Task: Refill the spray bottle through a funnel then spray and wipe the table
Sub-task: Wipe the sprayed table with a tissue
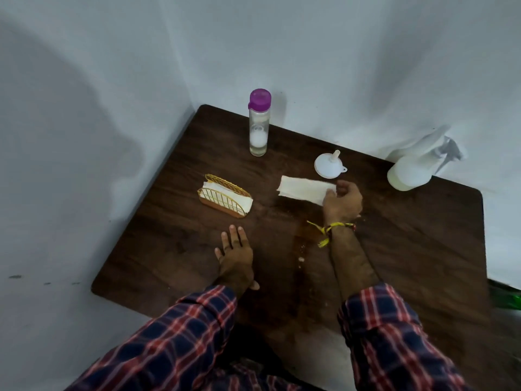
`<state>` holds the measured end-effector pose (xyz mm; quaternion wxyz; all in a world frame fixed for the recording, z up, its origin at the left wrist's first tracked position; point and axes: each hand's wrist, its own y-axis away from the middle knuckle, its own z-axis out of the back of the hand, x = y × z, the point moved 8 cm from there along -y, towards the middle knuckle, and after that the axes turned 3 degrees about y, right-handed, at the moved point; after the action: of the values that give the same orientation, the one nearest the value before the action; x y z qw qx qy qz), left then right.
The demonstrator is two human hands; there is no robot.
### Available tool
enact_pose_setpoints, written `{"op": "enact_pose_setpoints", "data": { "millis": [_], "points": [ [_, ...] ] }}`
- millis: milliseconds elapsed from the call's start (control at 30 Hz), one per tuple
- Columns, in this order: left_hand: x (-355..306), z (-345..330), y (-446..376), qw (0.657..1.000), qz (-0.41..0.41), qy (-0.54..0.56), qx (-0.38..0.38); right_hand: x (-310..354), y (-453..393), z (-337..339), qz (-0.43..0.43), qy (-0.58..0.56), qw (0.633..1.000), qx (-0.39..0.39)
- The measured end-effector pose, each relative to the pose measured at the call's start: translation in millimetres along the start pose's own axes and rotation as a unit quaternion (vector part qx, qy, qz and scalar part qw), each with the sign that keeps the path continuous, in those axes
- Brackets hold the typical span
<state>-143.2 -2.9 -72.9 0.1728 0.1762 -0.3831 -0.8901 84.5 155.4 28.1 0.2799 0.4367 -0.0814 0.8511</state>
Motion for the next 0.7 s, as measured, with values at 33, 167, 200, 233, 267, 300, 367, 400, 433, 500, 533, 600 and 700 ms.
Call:
{"op": "enact_pose_setpoints", "data": {
  "millis": [33,167,200,233,267,300,367,400,433,500,533,600,700],
  "points": [
    [0,0,-1,1.0,0.003,-0.003,0.004,-7,1,-4,0.046,0.085,0.995,-0.003],
    [-3,-1,-5,1.0,0.014,-0.014,0.015,-30,31,-75,0.229,0.238,0.928,0.171],
    [-3,-2,-5,1.0,0.016,-0.016,0.016,-38,40,-95,0.257,0.279,0.899,0.217],
    [-3,-2,-6,1.0,0.018,-0.018,0.015,-44,46,-110,0.282,0.321,0.873,0.235],
    [-3,-3,-6,1.0,0.017,-0.021,0.012,-48,48,-121,0.3,0.356,0.853,0.238],
    [-4,-2,-6,1.0,0.015,-0.025,0.006,-49,47,-127,0.31,0.378,0.841,0.233],
    [-2,-2,-6,0.999,0.01,-0.031,-0.005,-48,48,-134,0.319,0.397,0.828,0.233],
    [-1,-3,-6,0.999,0.008,-0.033,-0.006,-46,53,-136,0.327,0.404,0.819,0.244],
    [0,-3,-6,0.999,0.006,-0.035,-0.007,-44,62,-137,0.34,0.403,0.809,0.259],
    [0,-2,-5,0.999,0.002,-0.037,-0.016,-45,91,-136,0.376,0.399,0.786,0.286],
    [0,-2,-5,0.999,0.0,-0.035,-0.017,-53,106,-132,0.384,0.404,0.773,0.303],
    [0,-1,-4,0.999,-0.006,-0.033,-0.013,-70,119,-117,0.382,0.408,0.769,0.309],
    [-1,2,-2,1.0,-0.008,-0.027,-0.014,-77,90,-96,0.313,0.409,0.825,0.235]
  ]
}}
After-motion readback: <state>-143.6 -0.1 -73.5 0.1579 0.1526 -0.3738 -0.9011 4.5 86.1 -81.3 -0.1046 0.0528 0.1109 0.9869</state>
